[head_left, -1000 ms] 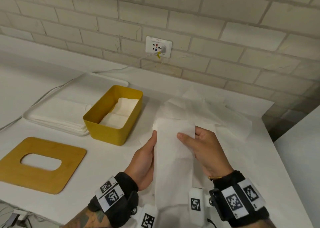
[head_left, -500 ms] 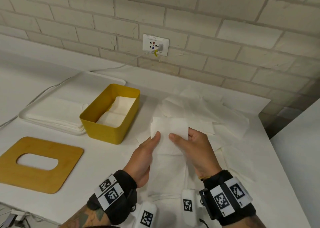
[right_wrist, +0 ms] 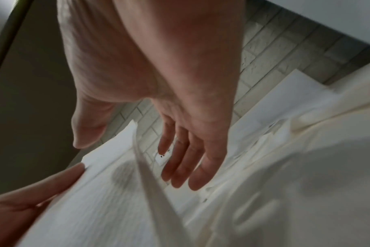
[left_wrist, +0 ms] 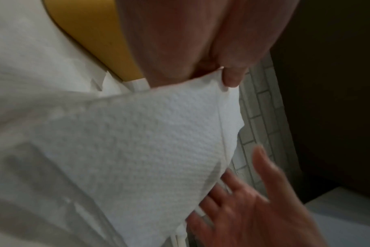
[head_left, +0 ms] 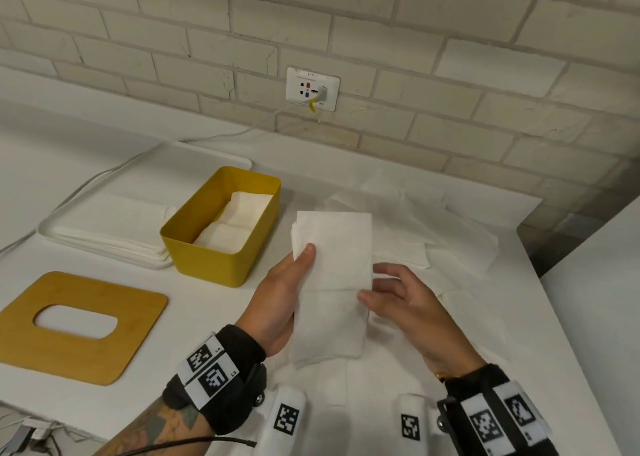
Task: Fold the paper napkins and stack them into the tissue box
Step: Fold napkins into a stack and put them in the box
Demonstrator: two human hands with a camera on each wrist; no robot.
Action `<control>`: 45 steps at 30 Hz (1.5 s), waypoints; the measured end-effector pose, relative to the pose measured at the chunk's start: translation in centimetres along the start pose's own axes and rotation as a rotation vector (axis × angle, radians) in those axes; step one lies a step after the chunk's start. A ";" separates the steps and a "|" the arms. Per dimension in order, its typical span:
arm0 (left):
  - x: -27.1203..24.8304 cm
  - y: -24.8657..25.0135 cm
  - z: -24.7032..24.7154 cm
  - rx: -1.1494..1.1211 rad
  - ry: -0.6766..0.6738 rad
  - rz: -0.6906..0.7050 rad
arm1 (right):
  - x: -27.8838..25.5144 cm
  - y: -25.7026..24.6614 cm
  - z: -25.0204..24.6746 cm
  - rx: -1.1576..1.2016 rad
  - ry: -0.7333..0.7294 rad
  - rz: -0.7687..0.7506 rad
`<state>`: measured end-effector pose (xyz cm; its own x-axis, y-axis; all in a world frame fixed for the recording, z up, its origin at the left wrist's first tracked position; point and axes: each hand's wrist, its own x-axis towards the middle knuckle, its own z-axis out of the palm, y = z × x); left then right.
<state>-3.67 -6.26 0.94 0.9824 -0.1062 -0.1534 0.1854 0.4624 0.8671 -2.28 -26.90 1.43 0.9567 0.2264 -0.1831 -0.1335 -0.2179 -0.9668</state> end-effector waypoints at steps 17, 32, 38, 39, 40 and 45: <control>-2.9 2.0 -2.5 0.497 0.202 0.380 | 2.2 -3.2 8.6 0.151 -0.006 -0.118; -6.3 1.5 -5.0 0.505 0.395 0.470 | 1.5 -3.7 15.2 0.137 -0.082 -0.195; -6.3 0.2 -6.7 0.526 0.395 0.303 | 2.1 -1.6 16.6 0.059 -0.017 -0.082; -6.2 0.4 -7.0 0.509 0.395 0.314 | 2.3 -1.6 16.5 0.080 -0.015 -0.091; -6.1 0.6 -7.4 0.489 0.397 0.328 | 2.6 -1.8 16.4 0.102 -0.015 -0.111; -5.7 0.6 -7.8 0.486 0.332 0.275 | 2.8 -1.7 16.6 0.110 -0.029 -0.103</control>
<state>-8.99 1.51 -1.34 0.9615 0.2727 0.0337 -0.0279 -0.0250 0.9993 -3.67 -10.11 -0.42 0.9591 0.2699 -0.0857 -0.0643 -0.0870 -0.9941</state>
